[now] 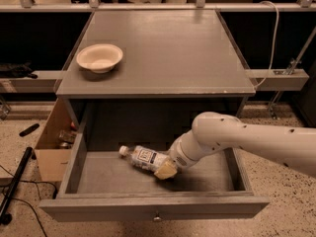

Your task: Pick blue plastic bottle from top drawer and place on counter

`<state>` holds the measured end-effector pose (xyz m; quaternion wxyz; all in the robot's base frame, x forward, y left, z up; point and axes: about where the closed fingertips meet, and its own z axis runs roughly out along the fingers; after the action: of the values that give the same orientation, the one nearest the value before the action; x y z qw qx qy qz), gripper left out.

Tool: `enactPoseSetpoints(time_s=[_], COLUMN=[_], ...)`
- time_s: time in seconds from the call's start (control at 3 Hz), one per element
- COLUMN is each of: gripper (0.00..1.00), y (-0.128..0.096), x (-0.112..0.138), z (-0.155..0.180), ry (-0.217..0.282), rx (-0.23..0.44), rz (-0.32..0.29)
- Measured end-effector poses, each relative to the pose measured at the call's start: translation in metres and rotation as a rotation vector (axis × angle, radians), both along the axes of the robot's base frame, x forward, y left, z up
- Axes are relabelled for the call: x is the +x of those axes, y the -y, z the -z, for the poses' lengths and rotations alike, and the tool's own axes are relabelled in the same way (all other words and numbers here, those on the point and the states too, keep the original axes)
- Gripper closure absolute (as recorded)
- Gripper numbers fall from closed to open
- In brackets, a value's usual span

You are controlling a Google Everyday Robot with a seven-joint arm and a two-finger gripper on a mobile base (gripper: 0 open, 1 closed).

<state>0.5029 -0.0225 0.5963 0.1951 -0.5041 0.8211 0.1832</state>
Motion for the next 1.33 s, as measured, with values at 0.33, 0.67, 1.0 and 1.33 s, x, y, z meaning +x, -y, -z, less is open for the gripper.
enactPoseSetpoints(time_s=[0.33,0.67,1.0,1.33], gripper=[1.00,1.00,1.00,1.00], y=[0.000,0.015,0.040,0.076], x=[-0.001,-0.005,-0.016,-0.034], z=[-0.002,-0.029,-0.074,-0.128], ry=[0.001,0.033,0.081,0.137], rx=[-0.001,0.016,0.048,0.066], rz=[-0.009,-0.012,-0.010,0.003])
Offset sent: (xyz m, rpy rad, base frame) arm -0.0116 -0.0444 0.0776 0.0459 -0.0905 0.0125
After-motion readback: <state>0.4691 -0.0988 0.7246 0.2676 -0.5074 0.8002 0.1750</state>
